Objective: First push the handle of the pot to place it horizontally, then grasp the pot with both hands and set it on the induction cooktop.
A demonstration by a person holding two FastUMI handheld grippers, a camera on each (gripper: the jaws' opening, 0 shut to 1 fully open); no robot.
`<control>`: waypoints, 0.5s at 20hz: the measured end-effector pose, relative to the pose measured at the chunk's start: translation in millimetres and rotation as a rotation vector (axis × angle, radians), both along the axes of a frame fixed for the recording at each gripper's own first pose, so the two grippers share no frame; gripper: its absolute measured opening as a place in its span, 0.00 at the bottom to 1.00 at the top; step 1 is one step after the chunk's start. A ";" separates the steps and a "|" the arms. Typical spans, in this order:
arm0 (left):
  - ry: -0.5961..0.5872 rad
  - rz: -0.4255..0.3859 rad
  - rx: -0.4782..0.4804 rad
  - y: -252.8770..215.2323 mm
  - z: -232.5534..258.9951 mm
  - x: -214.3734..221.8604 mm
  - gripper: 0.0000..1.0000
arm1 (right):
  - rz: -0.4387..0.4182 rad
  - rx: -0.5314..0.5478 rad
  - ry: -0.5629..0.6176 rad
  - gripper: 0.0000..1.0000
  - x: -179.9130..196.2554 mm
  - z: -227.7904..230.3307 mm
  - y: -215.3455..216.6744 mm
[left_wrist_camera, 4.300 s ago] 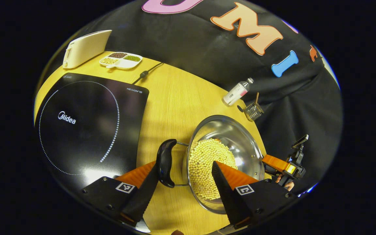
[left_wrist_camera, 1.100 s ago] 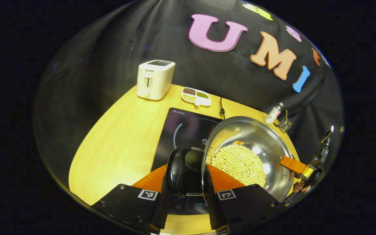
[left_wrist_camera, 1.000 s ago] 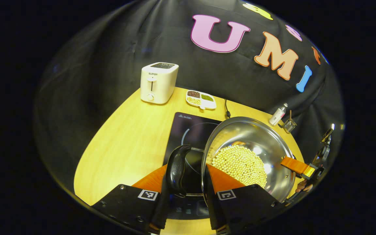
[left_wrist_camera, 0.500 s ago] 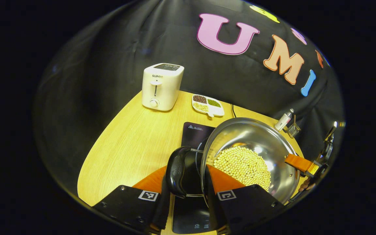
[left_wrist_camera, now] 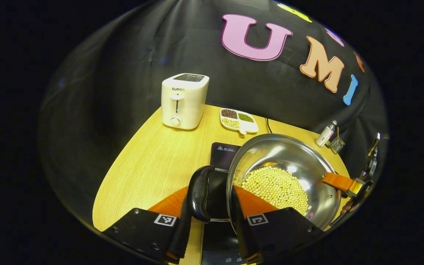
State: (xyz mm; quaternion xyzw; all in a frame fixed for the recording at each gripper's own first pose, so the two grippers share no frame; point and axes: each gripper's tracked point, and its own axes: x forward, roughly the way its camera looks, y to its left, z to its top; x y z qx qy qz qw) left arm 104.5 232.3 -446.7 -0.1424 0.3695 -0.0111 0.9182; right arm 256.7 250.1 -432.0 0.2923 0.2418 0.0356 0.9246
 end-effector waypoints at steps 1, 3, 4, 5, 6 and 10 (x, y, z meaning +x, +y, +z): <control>-0.001 0.004 0.002 -0.4 -0.9 0.1 0.57 | 0.008 -0.016 -0.005 0.49 0.4 1.6 1.5; 0.001 0.018 0.006 -0.7 -2.8 -1.5 0.60 | 0.028 -0.056 -0.025 0.51 0.1 6.9 1.4; -0.004 0.032 0.006 0.0 -0.6 -1.1 0.60 | 0.041 -0.065 -0.039 0.66 1.2 11.7 4.2; -0.016 0.059 0.013 3.2 3.4 0.0 0.70 | 0.038 -0.076 -0.051 0.81 2.5 14.0 2.2; -0.047 0.079 0.016 6.3 11.3 2.4 0.77 | 0.034 -0.085 -0.062 0.88 -0.8 19.5 -4.0; -0.168 0.199 0.079 24.7 51.7 -8.5 0.98 | 0.001 -0.150 -0.099 1.00 -8.7 33.6 -37.4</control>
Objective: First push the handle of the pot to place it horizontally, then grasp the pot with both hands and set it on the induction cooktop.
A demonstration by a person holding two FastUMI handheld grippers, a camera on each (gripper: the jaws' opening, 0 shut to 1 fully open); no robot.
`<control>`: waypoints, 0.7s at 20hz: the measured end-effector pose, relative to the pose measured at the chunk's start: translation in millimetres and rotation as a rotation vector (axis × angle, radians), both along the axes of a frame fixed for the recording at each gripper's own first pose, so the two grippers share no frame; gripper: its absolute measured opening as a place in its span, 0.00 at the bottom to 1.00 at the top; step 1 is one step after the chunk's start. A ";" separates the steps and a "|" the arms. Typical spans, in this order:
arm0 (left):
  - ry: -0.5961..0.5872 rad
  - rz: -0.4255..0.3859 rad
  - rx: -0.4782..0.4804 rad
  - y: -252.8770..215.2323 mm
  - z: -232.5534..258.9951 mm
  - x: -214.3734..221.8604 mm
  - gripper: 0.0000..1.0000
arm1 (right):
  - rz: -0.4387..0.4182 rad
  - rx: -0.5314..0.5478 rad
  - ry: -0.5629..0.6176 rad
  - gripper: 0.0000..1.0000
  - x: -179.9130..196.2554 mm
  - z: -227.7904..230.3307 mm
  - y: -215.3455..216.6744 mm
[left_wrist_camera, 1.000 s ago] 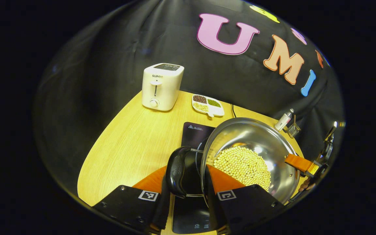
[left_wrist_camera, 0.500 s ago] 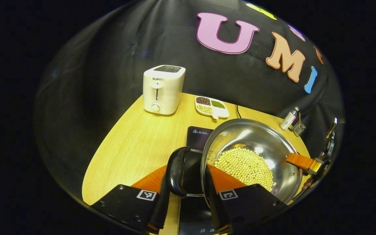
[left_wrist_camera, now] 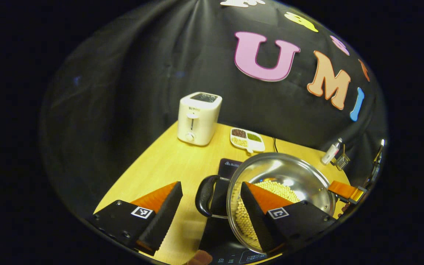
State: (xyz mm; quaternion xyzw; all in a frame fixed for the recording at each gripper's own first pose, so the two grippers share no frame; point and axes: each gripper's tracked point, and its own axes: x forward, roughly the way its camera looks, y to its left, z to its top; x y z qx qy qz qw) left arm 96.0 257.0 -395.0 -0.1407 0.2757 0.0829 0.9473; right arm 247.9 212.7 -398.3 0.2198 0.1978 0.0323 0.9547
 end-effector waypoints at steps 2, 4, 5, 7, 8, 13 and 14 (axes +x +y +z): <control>-0.044 0.074 0.067 11.3 22.2 -14.6 0.98 | -0.029 -0.047 -0.047 1.00 -6.3 18.6 -25.5; -0.095 0.121 0.118 9.3 46.6 -27.8 0.97 | -0.057 -0.094 -0.102 1.00 -16.8 42.5 -49.9; -0.124 0.132 0.136 2.2 60.2 -32.2 0.98 | -0.065 -0.108 -0.129 1.00 -22.2 55.4 -59.2; -0.179 0.134 0.162 -20.0 85.9 -37.6 0.97 | -0.061 -0.127 -0.177 0.91 -34.5 79.8 -71.1; -0.204 0.131 0.165 -34.5 97.8 -39.1 0.97 | -0.059 -0.139 -0.201 0.91 -42.0 93.3 -78.2; -0.342 0.082 0.196 -122.5 159.4 -31.6 0.97 | -0.055 -0.216 -0.329 0.91 -72.0 157.1 -110.9; -0.368 0.058 0.193 -145.3 170.4 -28.3 0.97 | -0.056 -0.225 -0.352 0.91 -75.7 169.1 -118.2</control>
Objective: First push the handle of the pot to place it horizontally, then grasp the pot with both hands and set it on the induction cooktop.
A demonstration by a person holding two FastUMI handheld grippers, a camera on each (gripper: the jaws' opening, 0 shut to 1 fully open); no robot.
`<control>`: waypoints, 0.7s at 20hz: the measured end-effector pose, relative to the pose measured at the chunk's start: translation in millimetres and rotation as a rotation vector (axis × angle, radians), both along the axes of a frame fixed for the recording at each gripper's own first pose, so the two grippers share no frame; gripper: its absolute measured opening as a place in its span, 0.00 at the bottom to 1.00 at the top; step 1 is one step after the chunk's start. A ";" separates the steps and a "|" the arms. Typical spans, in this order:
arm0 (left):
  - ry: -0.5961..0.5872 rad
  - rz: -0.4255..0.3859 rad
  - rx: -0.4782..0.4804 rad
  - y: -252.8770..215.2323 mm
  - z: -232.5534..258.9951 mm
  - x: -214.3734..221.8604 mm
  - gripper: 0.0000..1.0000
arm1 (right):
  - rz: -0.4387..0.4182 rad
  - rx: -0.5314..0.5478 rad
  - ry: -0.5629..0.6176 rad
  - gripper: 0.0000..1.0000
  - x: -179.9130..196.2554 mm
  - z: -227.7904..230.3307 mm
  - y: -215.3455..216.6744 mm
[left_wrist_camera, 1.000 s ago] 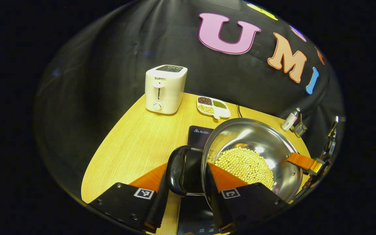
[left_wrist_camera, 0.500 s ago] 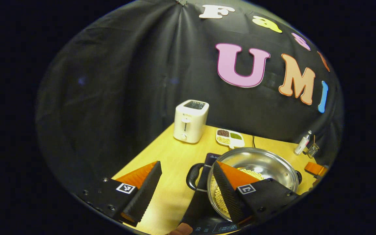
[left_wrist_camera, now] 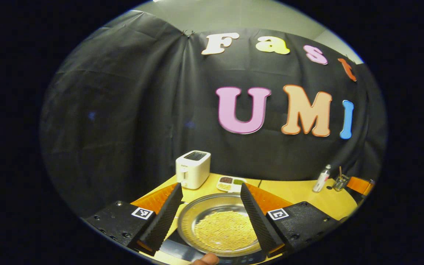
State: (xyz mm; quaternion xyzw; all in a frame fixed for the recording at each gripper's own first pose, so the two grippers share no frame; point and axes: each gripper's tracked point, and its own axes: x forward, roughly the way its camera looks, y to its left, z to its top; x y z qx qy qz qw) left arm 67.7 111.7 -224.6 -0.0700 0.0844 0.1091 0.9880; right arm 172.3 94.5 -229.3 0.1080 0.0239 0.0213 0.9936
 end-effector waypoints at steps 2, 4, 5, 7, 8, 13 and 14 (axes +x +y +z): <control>-0.042 -0.065 0.010 -48.3 16.5 8.0 0.97 | -0.006 -0.014 -0.031 0.91 -4.7 16.2 -19.2; -0.079 -0.117 0.028 -92.2 28.1 21.7 0.93 | -0.005 -0.010 -0.056 0.91 -6.0 27.2 -33.1; -0.092 -0.135 0.034 -111.8 32.5 28.3 0.93 | -0.004 -0.010 -0.068 0.91 -6.3 33.3 -39.9; -0.124 -0.162 0.034 -147.2 40.0 39.5 0.93 | -0.005 -0.022 -0.097 0.99 -6.4 48.0 -54.2; -0.143 -0.175 0.036 -162.0 43.4 45.3 1.00 | -0.015 -0.040 -0.113 0.99 -5.6 53.2 -63.5; -0.181 -0.193 0.032 -199.9 42.7 70.2 0.96 | -0.077 -0.104 -0.150 0.99 -0.9 61.6 -98.2; -0.183 -0.185 0.028 -200.3 39.4 74.7 0.96 | -0.094 -0.115 -0.151 0.91 2.2 58.1 -105.9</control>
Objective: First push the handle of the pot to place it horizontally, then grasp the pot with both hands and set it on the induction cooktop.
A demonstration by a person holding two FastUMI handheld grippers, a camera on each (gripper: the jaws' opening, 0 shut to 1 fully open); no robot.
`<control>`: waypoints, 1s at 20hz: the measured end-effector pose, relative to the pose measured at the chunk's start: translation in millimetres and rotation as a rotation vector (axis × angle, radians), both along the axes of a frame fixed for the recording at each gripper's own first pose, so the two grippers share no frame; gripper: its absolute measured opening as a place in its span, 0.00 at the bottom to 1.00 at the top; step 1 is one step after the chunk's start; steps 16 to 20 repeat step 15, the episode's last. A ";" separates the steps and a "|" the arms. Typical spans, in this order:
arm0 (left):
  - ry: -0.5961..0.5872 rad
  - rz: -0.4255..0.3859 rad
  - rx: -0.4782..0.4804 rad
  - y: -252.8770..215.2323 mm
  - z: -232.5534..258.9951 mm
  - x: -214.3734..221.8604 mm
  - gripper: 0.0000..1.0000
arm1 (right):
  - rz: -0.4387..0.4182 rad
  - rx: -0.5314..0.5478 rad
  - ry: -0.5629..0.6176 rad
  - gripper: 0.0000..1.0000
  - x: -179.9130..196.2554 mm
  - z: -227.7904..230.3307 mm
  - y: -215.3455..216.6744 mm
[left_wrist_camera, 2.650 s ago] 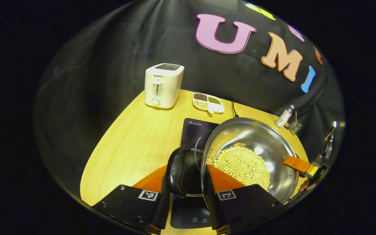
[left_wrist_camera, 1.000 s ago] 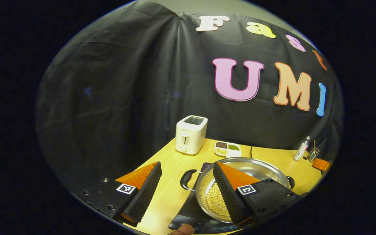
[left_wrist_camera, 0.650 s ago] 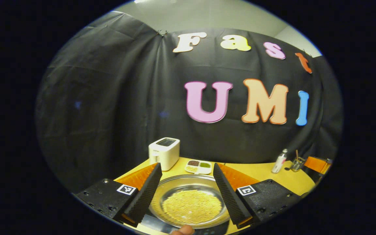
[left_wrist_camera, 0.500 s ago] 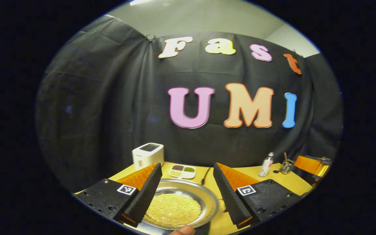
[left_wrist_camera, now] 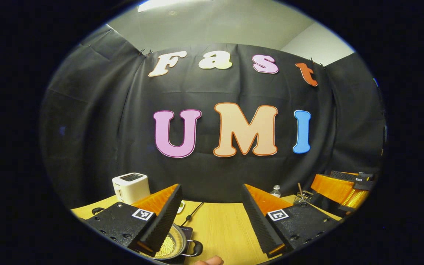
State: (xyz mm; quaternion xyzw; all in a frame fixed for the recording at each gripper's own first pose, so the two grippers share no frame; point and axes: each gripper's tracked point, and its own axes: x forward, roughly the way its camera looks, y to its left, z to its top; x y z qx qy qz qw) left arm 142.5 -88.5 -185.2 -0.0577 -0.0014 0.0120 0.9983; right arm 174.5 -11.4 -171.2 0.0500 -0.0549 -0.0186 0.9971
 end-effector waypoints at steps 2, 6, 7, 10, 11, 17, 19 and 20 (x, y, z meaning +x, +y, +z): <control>0.000 0.011 0.000 -1.1 -6.1 8.4 0.97 | -0.032 -0.011 0.003 0.92 7.2 -5.3 -12.2; 0.024 -0.037 0.009 -15.3 -14.6 20.5 0.97 | -0.039 0.016 0.008 0.99 17.5 -6.0 -17.9; 0.023 -0.056 0.001 -19.7 -15.9 19.7 0.96 | -0.042 0.015 0.015 0.99 19.6 -8.9 -20.6; 0.023 -0.095 -0.002 -23.2 -17.1 20.2 0.96 | -0.058 0.016 0.021 0.92 20.2 -8.9 -26.2; 0.020 -0.091 0.002 -20.5 -16.7 20.2 0.97 | -0.066 0.013 0.017 0.99 19.3 -8.2 -29.3; 0.006 -0.095 -0.004 -19.2 -11.9 18.8 0.96 | -0.112 0.008 0.002 0.92 15.4 -4.4 -43.2; 0.006 -0.095 -0.004 -19.2 -11.9 18.8 0.96 | -0.112 0.008 0.002 0.92 15.4 -4.4 -43.2; 0.006 -0.095 -0.004 -19.2 -11.9 18.8 0.96 | -0.112 0.008 0.002 0.92 15.4 -4.4 -43.2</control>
